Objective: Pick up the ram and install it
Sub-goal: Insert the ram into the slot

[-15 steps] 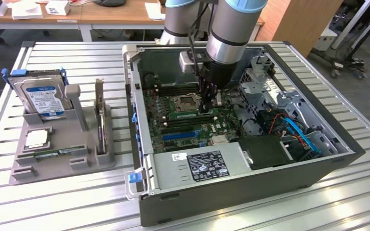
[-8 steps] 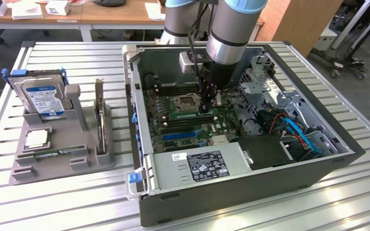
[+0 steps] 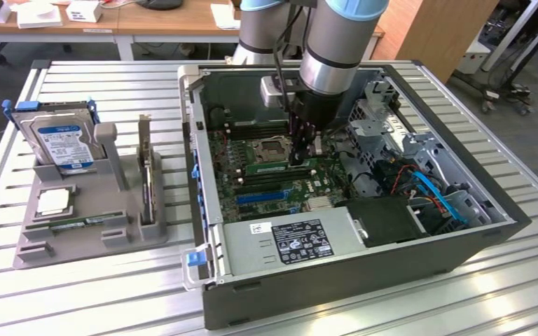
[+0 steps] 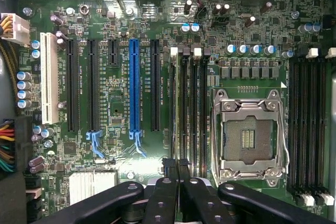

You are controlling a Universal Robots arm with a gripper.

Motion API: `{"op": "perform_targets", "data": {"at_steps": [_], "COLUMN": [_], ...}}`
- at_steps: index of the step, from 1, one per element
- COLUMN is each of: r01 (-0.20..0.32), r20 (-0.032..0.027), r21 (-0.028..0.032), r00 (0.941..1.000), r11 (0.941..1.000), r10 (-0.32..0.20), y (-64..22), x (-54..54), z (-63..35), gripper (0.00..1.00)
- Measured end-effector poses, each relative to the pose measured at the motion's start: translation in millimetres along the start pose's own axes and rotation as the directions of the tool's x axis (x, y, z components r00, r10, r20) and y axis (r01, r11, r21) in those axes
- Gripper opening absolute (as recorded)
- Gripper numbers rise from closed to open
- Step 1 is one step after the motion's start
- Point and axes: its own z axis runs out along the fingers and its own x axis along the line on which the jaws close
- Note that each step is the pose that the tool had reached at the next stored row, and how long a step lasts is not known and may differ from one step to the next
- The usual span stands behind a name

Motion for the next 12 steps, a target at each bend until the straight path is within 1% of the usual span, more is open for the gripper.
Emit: {"op": "perform_targets", "data": {"at_steps": [12], "r01": [0.0], "r20": [-0.0001], "r21": [0.0], "r00": [1.0], "r11": [1.0], "r10": [0.0], "y": [0.0], "x": [0.0], "z": [1.0], "gripper": [0.11]}}
